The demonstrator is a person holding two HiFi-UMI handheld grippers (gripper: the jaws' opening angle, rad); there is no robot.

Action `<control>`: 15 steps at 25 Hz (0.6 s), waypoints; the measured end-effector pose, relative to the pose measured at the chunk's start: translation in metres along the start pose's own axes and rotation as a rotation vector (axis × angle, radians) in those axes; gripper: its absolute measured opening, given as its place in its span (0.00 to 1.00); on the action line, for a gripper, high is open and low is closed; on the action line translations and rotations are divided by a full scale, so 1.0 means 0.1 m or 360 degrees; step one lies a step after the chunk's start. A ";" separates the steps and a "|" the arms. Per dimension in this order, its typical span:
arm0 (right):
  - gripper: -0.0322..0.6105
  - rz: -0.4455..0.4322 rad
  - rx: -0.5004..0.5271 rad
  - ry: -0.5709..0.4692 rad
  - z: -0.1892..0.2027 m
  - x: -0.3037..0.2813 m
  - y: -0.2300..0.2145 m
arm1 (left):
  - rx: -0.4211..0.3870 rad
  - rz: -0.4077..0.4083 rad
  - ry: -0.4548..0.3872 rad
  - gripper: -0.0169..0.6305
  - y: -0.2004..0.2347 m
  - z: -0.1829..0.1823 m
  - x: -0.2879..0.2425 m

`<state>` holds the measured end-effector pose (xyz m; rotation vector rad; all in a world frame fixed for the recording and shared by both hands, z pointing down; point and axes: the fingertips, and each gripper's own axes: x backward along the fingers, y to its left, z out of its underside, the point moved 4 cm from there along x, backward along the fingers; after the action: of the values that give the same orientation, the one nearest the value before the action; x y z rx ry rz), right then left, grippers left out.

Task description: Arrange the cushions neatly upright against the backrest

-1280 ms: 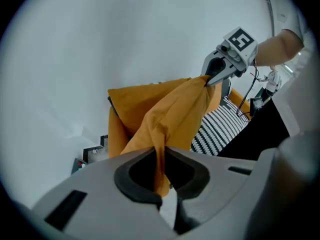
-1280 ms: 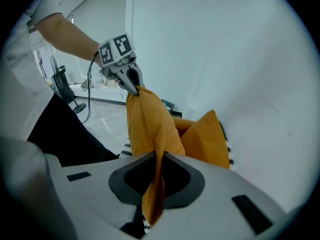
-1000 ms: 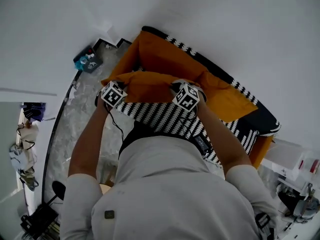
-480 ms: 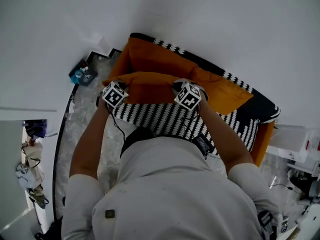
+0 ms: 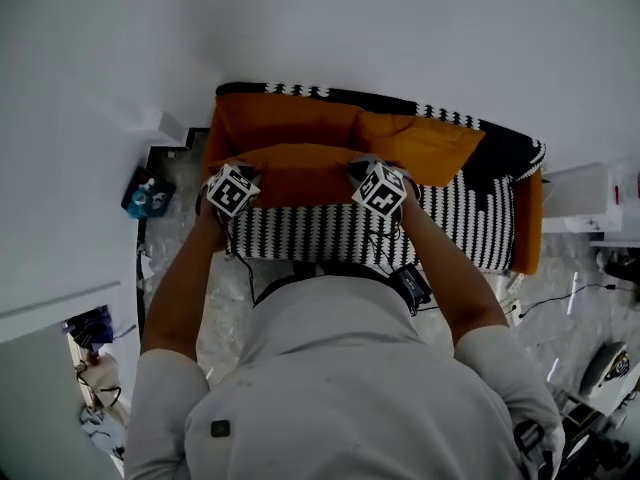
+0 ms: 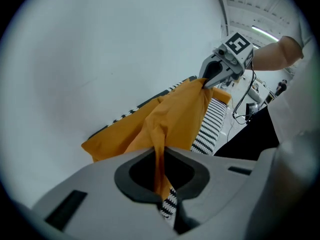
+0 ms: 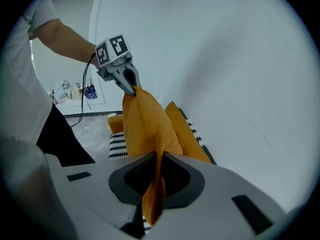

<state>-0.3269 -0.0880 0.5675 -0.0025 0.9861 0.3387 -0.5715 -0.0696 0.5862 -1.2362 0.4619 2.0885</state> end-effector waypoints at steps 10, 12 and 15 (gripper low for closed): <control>0.12 0.0279 -0.0352 0.0114 0.82 0.62 0.34 | -0.0395 0.0255 -0.0092 0.07 -0.59 -0.64 -0.40; 0.13 0.0327 -0.0422 0.0138 1.03 0.78 0.41 | -0.0473 0.0304 -0.0097 0.07 -0.79 -0.81 -0.48; 0.12 0.0406 -0.0518 0.0163 1.35 1.05 0.52 | -0.0592 0.0374 -0.0107 0.07 -1.11 -1.06 -0.61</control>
<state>-0.1787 0.0110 0.5645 -0.1920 1.0249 0.7369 -0.4063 -0.0745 0.5899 -1.3650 0.1990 2.4902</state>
